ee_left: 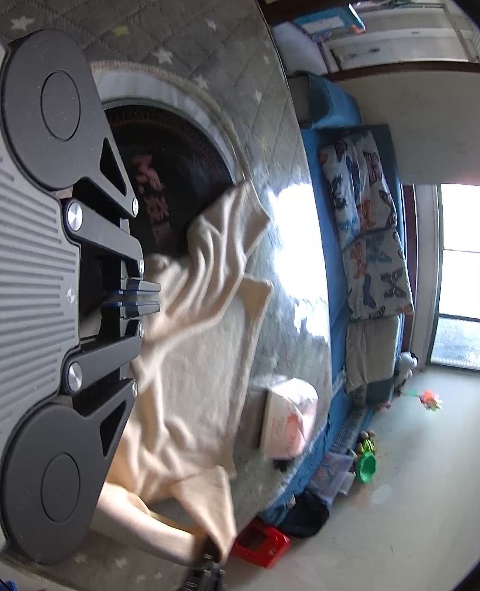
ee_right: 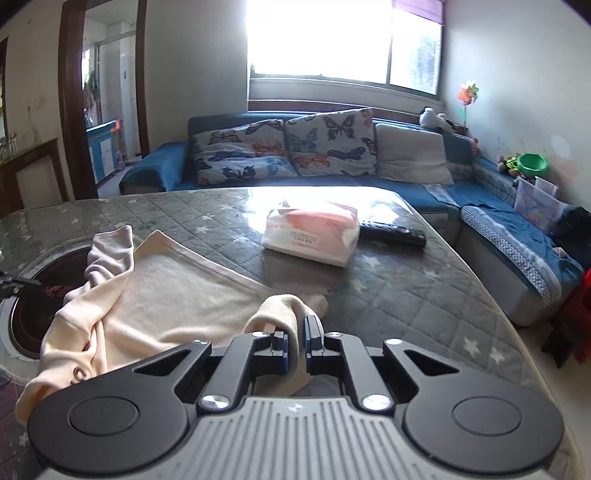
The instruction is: Fold clothes
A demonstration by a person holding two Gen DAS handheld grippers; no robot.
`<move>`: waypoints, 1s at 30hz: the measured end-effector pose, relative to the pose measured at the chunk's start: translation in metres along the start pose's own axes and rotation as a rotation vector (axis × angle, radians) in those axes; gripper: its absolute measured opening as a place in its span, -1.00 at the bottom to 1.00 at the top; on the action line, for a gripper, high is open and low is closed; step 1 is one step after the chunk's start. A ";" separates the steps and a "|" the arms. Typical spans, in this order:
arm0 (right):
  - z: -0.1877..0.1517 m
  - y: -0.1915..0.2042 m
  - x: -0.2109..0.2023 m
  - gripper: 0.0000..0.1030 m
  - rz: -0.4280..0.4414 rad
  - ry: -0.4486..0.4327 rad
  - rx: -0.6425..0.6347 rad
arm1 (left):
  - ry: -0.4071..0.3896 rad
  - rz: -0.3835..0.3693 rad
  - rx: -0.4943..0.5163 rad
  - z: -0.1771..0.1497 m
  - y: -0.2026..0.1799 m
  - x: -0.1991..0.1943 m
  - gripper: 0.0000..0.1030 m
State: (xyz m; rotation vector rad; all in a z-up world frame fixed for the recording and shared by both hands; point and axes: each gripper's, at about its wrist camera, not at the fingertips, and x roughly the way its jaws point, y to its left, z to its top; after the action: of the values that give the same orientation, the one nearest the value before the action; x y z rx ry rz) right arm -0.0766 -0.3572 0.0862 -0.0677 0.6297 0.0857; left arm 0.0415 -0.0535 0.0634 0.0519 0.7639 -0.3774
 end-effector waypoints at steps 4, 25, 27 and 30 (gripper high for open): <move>-0.012 -0.003 -0.007 -0.86 -0.008 0.011 0.024 | 0.007 -0.007 0.009 0.010 -0.015 0.013 -0.26; -0.032 -0.018 -0.025 -0.86 -0.013 0.005 0.083 | 0.001 0.074 -0.028 -0.011 0.013 -0.010 -0.95; -0.034 -0.017 -0.031 -0.86 -0.012 0.000 0.084 | -0.009 0.096 -0.047 -0.020 0.024 -0.029 -0.95; -0.038 -0.016 -0.038 -0.86 -0.008 0.002 0.080 | -0.012 0.127 -0.078 -0.036 0.039 -0.054 -0.96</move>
State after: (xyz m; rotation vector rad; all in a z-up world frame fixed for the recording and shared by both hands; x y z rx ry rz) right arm -0.1274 -0.3783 0.0788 0.0068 0.6341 0.0532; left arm -0.0041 0.0065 0.0708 0.0243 0.7585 -0.2268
